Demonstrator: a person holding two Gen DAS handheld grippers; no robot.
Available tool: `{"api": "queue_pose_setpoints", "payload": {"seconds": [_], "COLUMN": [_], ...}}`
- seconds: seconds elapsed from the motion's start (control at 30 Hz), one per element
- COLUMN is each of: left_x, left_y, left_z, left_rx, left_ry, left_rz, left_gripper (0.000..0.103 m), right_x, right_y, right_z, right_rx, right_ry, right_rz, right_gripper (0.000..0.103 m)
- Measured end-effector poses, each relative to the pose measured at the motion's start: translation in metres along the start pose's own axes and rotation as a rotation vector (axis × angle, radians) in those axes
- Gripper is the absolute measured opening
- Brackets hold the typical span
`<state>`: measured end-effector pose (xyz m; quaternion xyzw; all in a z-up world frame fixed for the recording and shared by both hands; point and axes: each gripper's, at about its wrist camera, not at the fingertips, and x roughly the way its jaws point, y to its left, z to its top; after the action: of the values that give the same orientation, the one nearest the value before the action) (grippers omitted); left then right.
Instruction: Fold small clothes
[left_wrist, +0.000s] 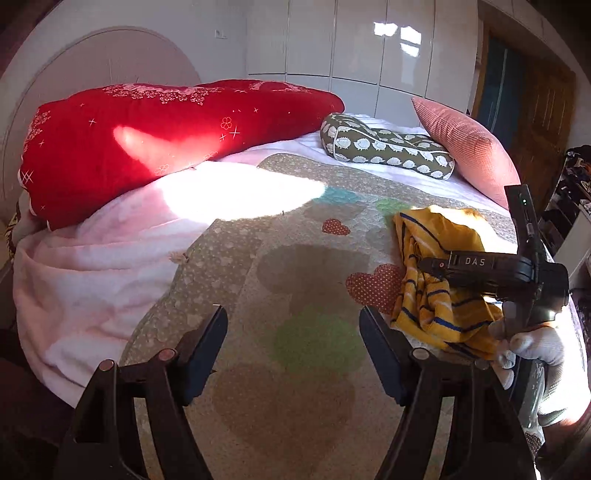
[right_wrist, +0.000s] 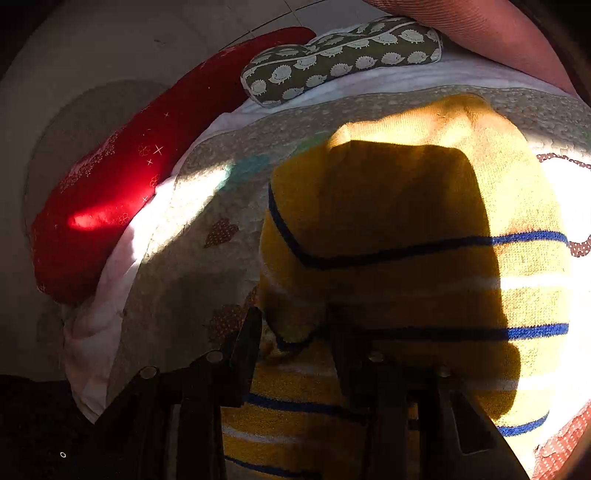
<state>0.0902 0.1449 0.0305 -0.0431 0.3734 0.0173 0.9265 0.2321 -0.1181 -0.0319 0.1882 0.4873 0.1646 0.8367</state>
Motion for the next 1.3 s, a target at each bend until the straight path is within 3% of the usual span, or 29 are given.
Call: {"api": "queue_pose_setpoints", "payload": {"seconds": [0.03,0.1,0.23,0.3,0.4,0.43,0.57,0.67,0.77,0.97,1.0,1.07,1.1,1.27,1.3], "left_x": [-0.002,-0.004,-0.006,-0.006,-0.008,-0.011,-0.028,-0.034,-0.036,-0.045,-0.047,-0.048,-0.047,-0.034,-0.031], "left_y": [0.004,0.008,0.010,0.011,0.009,0.008,0.006,0.007,0.009,0.015,0.017,0.023,0.027,0.039,0.040], "left_z": [0.000,-0.001,-0.005,-0.008,-0.012,-0.014,-0.018,-0.020,-0.020,-0.021,-0.021,-0.021,-0.021,-0.022,-0.023], "left_rx": [-0.012,-0.020,-0.039,-0.052,-0.052,-0.047,-0.007,-0.013,-0.037,-0.046,-0.048,-0.060,-0.069,-0.108,-0.111], "left_ry": [-0.005,-0.010,-0.018,-0.011,0.002,0.000,-0.040,-0.058,-0.051,-0.050,-0.054,-0.057,-0.054,-0.027,-0.015], "left_rz": [-0.006,-0.009,-0.003,-0.007,-0.013,-0.014,0.012,0.018,-0.001,-0.003,0.001,0.003,-0.002,-0.015,-0.016], "left_gripper": [0.075,0.075,0.075,0.075,0.075,0.075,0.078,0.081,0.081,0.081,0.081,0.081,0.081,0.081,0.081], "right_x": [-0.001,-0.007,-0.034,-0.032,-0.003,-0.005,-0.065,-0.105,-0.099,-0.036,-0.028,-0.023,-0.024,-0.024,-0.018], "right_y": [0.007,0.014,0.018,0.019,0.013,0.013,-0.002,-0.023,-0.027,-0.024,-0.026,-0.031,-0.031,0.003,0.013], "right_z": [-0.002,-0.003,-0.014,-0.028,-0.053,-0.059,-0.078,-0.090,-0.092,-0.082,-0.080,-0.078,-0.077,-0.065,-0.062], "right_rx": [-0.021,-0.016,0.005,0.019,0.041,0.033,0.087,0.113,0.132,0.240,0.286,0.361,0.381,0.353,0.340], "right_ry": [-0.009,0.011,-0.014,-0.005,0.119,0.109,-0.071,-0.177,-0.112,0.012,0.007,-0.048,-0.068,-0.107,-0.096], "right_rz": [0.050,0.185,0.328,0.332,0.254,0.267,0.409,0.301,0.276,0.244,0.231,0.266,0.290,0.446,0.423], "right_gripper": [0.052,0.052,0.052,0.052,0.050,0.048,0.049,0.050,0.050,0.050,0.048,0.017,0.011,0.004,0.004]}}
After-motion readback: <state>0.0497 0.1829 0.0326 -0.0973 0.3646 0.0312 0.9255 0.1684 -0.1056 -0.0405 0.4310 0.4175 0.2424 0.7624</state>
